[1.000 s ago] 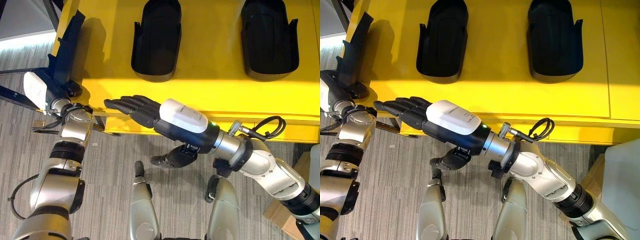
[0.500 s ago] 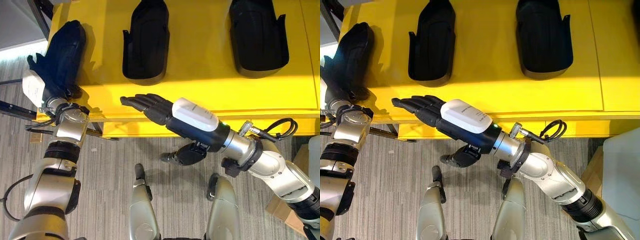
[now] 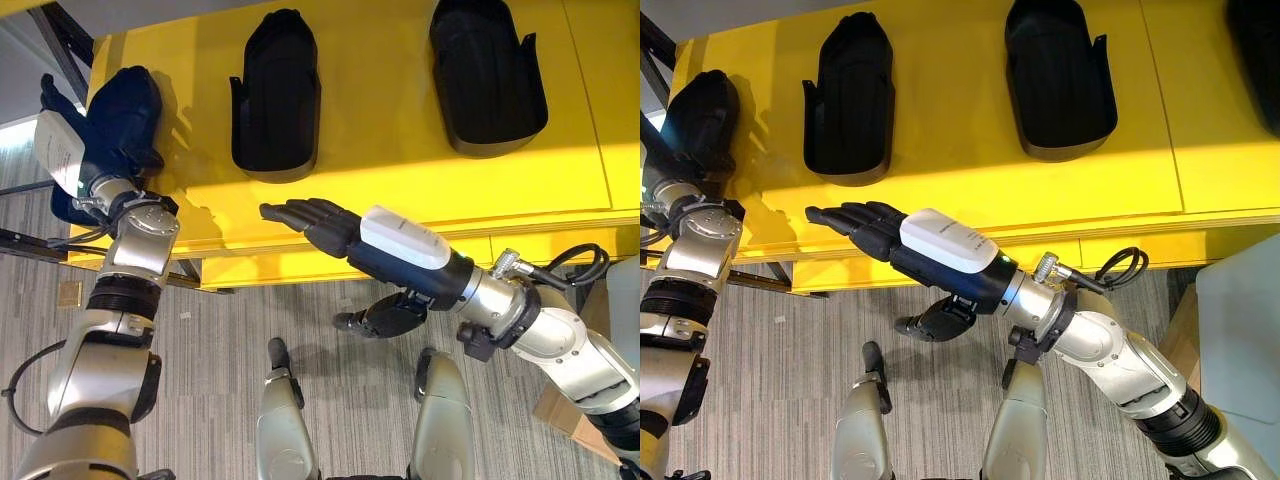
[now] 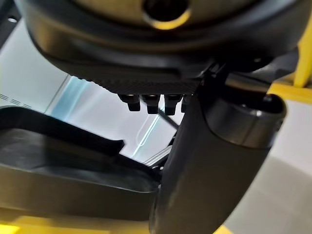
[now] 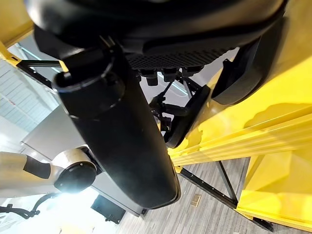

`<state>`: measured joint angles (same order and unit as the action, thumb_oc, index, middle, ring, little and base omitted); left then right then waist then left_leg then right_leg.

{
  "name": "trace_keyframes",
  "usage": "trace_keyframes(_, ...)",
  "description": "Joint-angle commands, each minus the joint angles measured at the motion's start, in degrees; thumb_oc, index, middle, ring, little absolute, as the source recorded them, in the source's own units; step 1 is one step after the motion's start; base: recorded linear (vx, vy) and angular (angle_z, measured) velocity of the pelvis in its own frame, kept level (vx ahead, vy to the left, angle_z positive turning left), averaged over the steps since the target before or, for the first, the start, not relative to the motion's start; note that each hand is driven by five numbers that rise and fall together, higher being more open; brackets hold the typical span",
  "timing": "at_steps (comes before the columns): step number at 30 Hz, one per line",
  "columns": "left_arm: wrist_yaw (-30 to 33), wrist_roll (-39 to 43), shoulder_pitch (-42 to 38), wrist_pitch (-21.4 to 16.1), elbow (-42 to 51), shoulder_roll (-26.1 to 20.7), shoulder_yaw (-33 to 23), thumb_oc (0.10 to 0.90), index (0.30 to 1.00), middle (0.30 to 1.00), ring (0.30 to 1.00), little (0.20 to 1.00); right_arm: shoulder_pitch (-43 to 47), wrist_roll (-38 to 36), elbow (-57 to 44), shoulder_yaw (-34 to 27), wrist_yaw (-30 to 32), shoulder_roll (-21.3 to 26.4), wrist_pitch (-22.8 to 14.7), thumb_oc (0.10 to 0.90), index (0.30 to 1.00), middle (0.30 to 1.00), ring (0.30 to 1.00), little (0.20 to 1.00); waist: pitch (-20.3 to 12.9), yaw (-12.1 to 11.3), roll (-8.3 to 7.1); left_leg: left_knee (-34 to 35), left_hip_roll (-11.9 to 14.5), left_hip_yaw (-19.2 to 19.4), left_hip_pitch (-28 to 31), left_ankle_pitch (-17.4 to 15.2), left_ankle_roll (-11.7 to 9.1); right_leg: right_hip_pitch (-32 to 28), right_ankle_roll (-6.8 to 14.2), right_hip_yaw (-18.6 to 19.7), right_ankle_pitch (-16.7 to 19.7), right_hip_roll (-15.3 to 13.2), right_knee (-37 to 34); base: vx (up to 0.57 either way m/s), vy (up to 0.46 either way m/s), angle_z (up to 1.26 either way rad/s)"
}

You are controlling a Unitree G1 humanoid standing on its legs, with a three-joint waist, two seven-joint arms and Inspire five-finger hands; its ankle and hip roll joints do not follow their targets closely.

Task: Move parts from the plastic box to the shelf.

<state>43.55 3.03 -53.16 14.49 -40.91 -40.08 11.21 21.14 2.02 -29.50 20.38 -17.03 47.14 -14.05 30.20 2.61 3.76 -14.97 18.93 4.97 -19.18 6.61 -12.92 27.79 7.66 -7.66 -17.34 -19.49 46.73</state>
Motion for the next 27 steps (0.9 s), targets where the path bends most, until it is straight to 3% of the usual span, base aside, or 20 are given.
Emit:
trace_keyframes(1,3.90,-7.07,-5.23,-3.59,4.47,-9.30,0.49,0.900,1.000,1.000,1.000,1.000,0.21,-5.23,-6.34,-5.11,1.50,-3.64,-7.52,0.900,1.000,1.000,1.000,1.000,-6.25,1.17,-1.48,-3.81,2.72,1.22,0.80,-4.89,1.85,-6.87,3.99,1.85,3.15,-2.12,-9.74,0.06,-0.037,-0.05)
trace_keyframes(7,4.47,-8.90,-5.56,-6.01,5.03,-9.62,0.55,0.900,1.000,1.000,1.000,1.000,-1.30,-5.22,-6.75,-5.57,1.45,-4.06,-7.44,0.900,1.000,1.000,1.000,1.000,-6.64,1.53,-1.45,-3.52,3.18,1.62,1.33,-4.70,1.65,-7.58,4.25,1.98,3.26,-2.17,-10.17,0.02,-0.015,-0.02)
trace_keyframes(11,3.61,-9.66,-6.33,-5.51,6.71,-9.94,1.23,0.900,1.000,1.000,1.000,1.000,-2.75,-4.81,-6.98,-5.39,1.83,-4.20,-7.94,0.900,1.000,1.000,1.000,1.000,-6.87,1.79,-1.33,-3.52,3.45,1.83,1.66,-4.77,1.57,-8.10,4.37,2.00,3.18,-2.23,-10.40,0.01,-0.017,0.01)
trace_keyframes(16,10.38,-11.24,-6.69,-6.76,8.15,-9.92,0.69,0.900,1.000,1.000,1.000,1.000,-4.43,-4.39,-7.37,-5.56,2.38,-4.43,-9.04,0.900,1.000,1.000,1.000,1.000,-6.91,1.91,-1.50,-4.03,3.66,1.73,1.60,-5.01,1.50,-8.32,4.29,2.16,3.11,-2.06,-10.44,0.01,-0.050,-0.01)
trace_keyframes(21,16.24,-17.52,-6.36,-15.56,10.18,-10.16,-3.04,0.900,1.000,1.000,1.000,1.000,-7.41,-2.66,-7.09,-5.42,5.60,-6.27,-10.54,0.900,1.000,1.000,1.000,1.000,-7.56,1.48,-1.58,-4.19,3.93,1.28,2.02,-5.13,1.46,-9.45,4.21,1.74,3.02,-1.69,-10.99,0.04,-0.123,-0.02)
trace_keyframes(25,13.62,-19.84,-0.96,-18.87,18.10,-10.12,-5.94,0.900,1.000,1.000,1.000,1.000,-11.07,-0.65,-7.52,-6.25,7.39,-7.32,-12.77,0.900,1.000,1.000,1.000,1.000,-8.09,0.97,-1.76,-4.02,4.19,1.07,2.60,-5.37,1.43,-10.74,4.15,1.07,2.80,-1.48,-11.84,0.04,-0.115,0.04)
trace_keyframes(27,11.40,-21.55,6.26,-22.54,26.83,-9.47,-8.53,0.900,1.000,1.000,1.000,1.000,-14.11,0.84,-7.87,-7.32,9.62,-8.12,-13.37,0.900,1.000,1.000,1.000,1.000,-8.49,-0.24,-1.92,-3.61,4.12,0.63,3.18,-5.36,1.44,-12.03,4.10,0.21,2.67,-1.44,-12.62,0.06,-0.146,0.02)
